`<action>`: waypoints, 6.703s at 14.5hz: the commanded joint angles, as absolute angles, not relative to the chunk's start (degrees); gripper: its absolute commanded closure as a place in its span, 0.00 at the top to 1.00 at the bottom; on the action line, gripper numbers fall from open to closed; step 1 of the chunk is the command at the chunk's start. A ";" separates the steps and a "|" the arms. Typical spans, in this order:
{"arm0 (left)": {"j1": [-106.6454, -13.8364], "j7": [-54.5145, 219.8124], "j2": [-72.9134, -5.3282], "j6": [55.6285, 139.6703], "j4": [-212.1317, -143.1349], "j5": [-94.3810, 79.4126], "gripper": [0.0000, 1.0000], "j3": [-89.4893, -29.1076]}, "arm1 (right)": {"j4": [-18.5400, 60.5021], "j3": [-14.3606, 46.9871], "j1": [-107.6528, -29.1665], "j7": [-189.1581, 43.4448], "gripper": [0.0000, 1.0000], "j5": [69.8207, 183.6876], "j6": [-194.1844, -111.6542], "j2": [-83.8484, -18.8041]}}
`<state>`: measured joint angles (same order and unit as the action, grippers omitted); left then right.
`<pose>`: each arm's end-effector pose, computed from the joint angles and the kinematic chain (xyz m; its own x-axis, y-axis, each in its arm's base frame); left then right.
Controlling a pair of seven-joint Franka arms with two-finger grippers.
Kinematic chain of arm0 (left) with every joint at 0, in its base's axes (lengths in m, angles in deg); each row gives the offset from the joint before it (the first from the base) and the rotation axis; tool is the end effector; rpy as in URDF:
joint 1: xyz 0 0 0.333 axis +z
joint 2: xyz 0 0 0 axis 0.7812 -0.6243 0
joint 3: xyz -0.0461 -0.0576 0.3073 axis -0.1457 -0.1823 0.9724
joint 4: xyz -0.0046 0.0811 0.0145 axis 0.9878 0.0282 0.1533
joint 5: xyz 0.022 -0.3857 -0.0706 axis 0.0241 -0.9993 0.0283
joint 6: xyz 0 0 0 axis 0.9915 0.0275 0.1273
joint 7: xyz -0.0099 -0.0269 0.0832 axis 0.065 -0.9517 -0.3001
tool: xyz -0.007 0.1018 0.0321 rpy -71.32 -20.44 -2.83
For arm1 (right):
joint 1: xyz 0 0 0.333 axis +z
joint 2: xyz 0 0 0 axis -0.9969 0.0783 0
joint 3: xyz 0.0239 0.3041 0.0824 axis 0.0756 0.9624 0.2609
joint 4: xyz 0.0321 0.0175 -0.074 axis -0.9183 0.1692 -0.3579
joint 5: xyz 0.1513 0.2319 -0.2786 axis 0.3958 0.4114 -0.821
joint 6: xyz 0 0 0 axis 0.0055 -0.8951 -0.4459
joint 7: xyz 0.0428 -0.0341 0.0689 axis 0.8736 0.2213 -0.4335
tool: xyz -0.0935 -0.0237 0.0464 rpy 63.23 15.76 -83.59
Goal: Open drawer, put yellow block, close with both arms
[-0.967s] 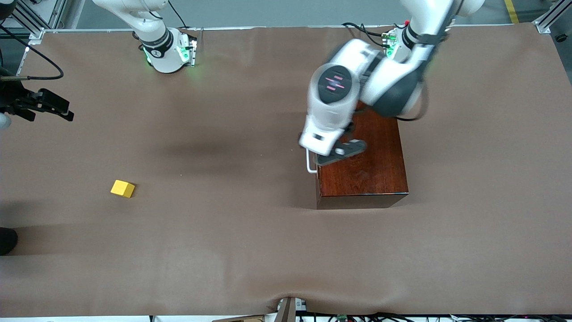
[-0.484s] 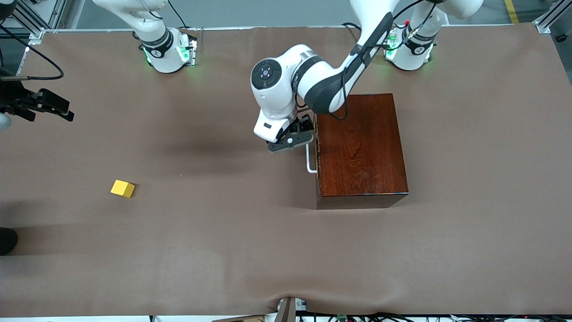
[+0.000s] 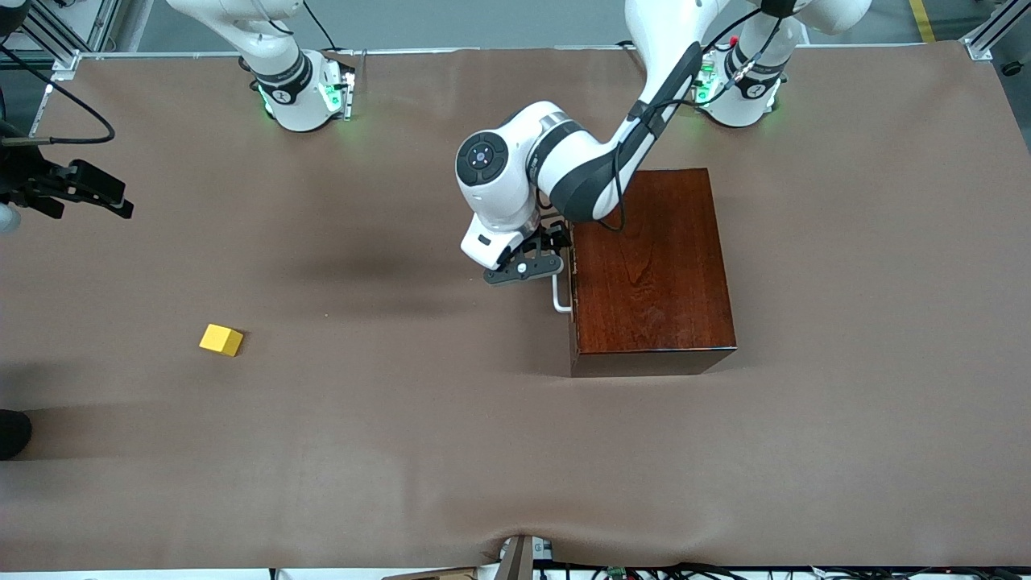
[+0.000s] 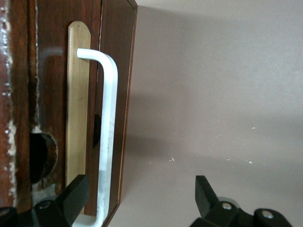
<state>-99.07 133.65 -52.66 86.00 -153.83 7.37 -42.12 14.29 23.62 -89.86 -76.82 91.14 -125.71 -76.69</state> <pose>0.4799 -0.5308 0.3193 0.9924 0.1215 -0.0221 0.1153 -0.9758 -0.1856 0.5406 -0.0207 0.6220 0.9990 -0.0242 -0.0364 -0.0250 -0.9994 -0.0227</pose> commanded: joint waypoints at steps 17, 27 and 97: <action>-99.96 133.85 -57.36 101.85 -150.96 9.95 1.00 -42.64 | 12.75 23.17 -91.21 -76.48 1.00 90.00 -127.74 -76.20; -103.13 137.63 -59.99 103.44 -148.85 6.69 1.00 -43.43 | 12.84 23.17 -98.87 -76.66 1.00 89.91 -130.47 -72.07; -55.23 83.83 -13.94 67.67 -170.91 2.04 1.00 -43.96 | -1.14 23.17 -43.67 -132.38 0.52 92.11 -170.01 -32.52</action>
<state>-54.60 81.24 -13.86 67.65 -170.99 3.15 -43.79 0.80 23.59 -44.00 -132.25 93.10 -169.59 -34.18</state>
